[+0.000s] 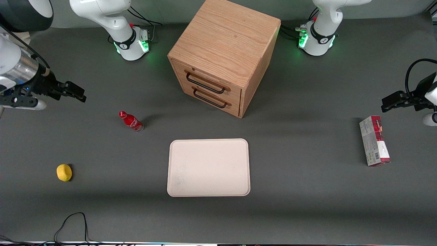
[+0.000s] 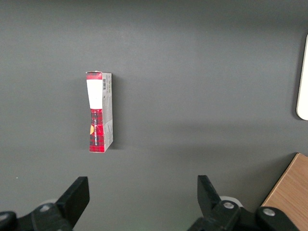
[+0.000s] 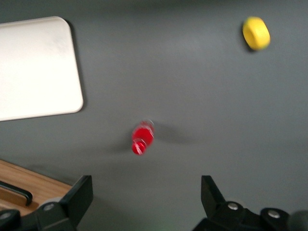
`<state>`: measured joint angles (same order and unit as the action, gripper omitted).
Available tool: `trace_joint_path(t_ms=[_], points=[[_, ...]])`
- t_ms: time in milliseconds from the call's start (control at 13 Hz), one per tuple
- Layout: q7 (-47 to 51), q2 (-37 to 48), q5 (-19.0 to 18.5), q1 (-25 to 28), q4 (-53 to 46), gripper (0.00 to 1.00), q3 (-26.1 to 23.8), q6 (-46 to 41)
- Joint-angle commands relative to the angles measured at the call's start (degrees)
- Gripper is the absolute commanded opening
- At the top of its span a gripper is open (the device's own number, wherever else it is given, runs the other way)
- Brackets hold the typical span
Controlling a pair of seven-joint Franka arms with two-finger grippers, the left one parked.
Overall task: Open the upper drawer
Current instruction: 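Move the right gripper to the black handle of the upper drawer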
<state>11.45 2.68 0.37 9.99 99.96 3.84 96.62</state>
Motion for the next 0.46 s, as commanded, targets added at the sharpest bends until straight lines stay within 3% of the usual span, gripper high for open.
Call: trace_joint_path(t_ms=[0,385], points=[[-0.38,-7.94,-0.19,0.29,-11.43,1.00,-8.11,-2.48],[-2.47,-13.22,-0.19,0.29,-16.81,1.00,-25.78,-3.20]])
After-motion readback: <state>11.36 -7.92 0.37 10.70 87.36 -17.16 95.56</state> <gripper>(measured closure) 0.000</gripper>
